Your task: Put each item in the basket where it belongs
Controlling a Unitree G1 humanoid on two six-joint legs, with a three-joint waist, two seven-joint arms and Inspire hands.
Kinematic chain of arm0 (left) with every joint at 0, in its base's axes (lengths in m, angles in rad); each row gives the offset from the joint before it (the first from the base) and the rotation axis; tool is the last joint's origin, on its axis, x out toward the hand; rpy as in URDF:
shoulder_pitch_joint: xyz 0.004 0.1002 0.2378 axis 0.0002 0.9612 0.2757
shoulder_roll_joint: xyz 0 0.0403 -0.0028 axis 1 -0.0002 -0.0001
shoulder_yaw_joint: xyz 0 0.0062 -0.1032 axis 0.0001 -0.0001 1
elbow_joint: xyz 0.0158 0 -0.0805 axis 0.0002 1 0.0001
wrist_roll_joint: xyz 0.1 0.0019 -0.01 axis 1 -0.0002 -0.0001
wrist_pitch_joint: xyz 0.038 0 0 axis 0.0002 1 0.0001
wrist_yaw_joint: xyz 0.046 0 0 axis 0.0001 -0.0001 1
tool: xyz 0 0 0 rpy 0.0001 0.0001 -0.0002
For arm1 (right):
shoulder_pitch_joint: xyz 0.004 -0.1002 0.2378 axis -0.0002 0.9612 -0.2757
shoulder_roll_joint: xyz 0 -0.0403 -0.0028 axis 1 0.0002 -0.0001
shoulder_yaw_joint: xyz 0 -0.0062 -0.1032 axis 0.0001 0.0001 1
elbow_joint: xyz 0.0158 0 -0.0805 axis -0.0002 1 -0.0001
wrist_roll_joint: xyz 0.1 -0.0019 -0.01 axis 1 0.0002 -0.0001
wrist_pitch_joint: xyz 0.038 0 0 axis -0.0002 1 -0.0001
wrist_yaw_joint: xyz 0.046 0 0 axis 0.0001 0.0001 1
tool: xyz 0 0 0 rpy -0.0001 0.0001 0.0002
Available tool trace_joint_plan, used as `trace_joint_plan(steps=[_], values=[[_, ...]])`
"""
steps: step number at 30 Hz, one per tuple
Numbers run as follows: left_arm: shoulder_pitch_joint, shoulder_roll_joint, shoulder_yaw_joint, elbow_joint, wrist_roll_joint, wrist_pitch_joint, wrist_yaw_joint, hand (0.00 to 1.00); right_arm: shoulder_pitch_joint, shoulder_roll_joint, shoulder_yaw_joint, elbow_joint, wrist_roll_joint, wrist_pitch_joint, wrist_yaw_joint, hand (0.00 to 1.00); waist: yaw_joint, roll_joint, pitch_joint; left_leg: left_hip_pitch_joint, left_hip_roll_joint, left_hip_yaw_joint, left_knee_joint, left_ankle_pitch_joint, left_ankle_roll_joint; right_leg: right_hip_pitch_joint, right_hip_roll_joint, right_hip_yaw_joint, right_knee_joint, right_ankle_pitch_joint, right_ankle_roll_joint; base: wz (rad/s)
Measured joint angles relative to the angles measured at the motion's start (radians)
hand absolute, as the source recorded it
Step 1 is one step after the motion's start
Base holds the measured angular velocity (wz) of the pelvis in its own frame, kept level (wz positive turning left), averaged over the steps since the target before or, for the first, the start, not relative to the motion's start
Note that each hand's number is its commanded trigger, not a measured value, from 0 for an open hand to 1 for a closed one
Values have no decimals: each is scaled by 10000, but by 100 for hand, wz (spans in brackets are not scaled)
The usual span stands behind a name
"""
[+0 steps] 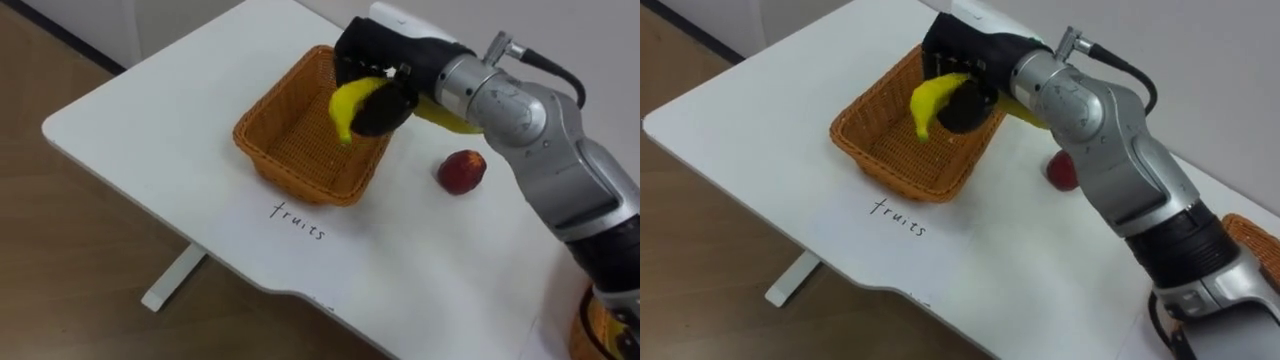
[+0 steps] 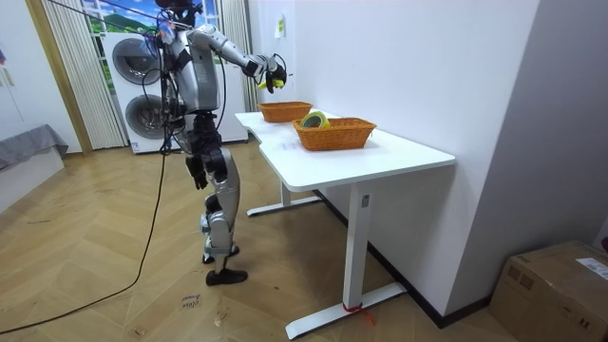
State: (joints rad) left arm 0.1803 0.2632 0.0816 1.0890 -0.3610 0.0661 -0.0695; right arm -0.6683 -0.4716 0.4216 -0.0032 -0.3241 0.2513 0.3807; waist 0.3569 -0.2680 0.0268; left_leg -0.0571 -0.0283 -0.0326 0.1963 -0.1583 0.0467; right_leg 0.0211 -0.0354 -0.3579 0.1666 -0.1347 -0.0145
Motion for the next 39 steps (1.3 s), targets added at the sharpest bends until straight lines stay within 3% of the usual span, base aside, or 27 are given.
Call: trace_joint_plan(steps=[39], values=[[58,11,-42,-171,5,-6,-23,0,4,24,290,3,-21,-23,-83,0,43,-4,-3,5,-10,-3,75,0,-1,48,-15,2,7,1,-1,0]])
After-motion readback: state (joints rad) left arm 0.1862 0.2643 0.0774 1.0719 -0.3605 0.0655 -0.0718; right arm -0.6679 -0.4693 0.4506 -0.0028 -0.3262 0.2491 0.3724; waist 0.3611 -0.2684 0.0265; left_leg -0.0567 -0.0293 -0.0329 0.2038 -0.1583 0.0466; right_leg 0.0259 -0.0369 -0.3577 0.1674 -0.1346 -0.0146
